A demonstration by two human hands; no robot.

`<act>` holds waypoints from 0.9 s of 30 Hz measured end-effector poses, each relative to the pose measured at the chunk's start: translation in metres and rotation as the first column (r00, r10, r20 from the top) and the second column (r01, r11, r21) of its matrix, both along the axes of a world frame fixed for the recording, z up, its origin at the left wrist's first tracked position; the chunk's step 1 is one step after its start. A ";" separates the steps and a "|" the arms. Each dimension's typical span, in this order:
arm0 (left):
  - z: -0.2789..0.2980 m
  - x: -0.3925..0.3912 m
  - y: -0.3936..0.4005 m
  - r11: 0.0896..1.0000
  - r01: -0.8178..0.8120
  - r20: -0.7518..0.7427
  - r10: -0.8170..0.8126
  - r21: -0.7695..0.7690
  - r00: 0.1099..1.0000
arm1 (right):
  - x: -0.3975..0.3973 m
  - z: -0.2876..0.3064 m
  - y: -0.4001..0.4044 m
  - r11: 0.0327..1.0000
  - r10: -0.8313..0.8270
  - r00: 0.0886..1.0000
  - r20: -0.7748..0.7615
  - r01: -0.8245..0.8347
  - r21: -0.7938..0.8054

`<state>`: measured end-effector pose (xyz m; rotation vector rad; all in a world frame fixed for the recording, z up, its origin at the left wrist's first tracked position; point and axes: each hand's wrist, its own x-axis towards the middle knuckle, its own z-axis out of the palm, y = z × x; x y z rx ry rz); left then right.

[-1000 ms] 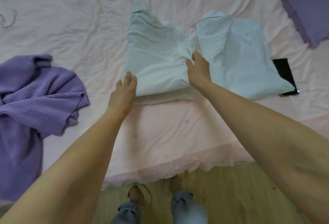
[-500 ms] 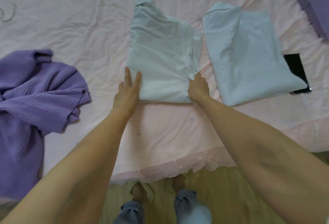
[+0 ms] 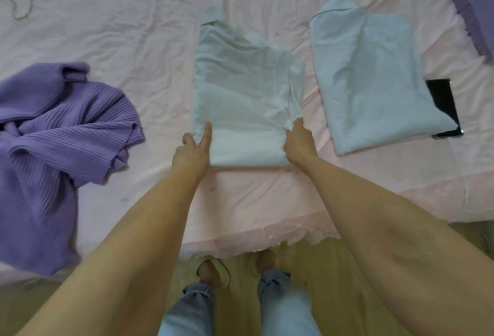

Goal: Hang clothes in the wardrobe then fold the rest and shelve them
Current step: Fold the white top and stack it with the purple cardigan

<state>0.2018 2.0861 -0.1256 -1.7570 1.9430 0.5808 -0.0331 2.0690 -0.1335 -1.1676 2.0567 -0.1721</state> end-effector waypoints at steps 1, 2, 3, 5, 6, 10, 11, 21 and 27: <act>0.004 -0.002 0.009 0.997 -0.002 0.018 0.001 0.076 1.000 | -0.002 0.001 0.009 0.999 0.021 1.000 -0.007 -0.021 0.044; 0.007 -0.003 0.012 0.985 -0.016 0.030 0.011 0.174 0.999 | -0.004 0.003 0.015 0.996 0.037 0.999 -0.026 -0.035 0.084; 0.013 -0.004 0.009 0.958 -0.039 0.036 0.030 0.284 0.999 | -0.007 0.005 0.016 0.992 0.050 0.997 -0.063 -0.042 0.120; 0.025 0.000 -0.010 0.861 -0.061 0.012 0.063 0.504 0.998 | -0.009 0.013 0.006 0.989 0.090 0.970 -0.226 -0.060 0.138; 0.034 0.003 -0.023 0.803 -0.085 -0.027 0.125 0.590 0.992 | -0.008 0.019 -0.004 0.992 0.112 0.944 -0.309 -0.089 0.087; 0.042 0.012 -0.069 0.742 -0.334 -0.216 0.536 0.581 0.816 | 0.014 0.046 -0.062 0.906 0.189 0.896 -0.402 -0.317 -0.280; 0.040 0.015 -0.078 0.753 -0.422 -0.273 0.603 0.504 0.750 | 0.024 0.049 -0.078 0.878 0.235 0.890 -0.391 -0.367 -0.308; 0.003 0.015 -0.140 0.441 -0.697 -0.544 0.835 0.565 0.087 | 0.129 0.036 -0.221 0.849 0.334 0.911 -0.241 -0.402 -0.344; -0.001 0.021 -0.163 0.397 -0.613 -0.491 0.871 0.683 0.018 | 0.138 0.010 -0.261 0.951 0.227 0.973 0.049 -0.211 -0.226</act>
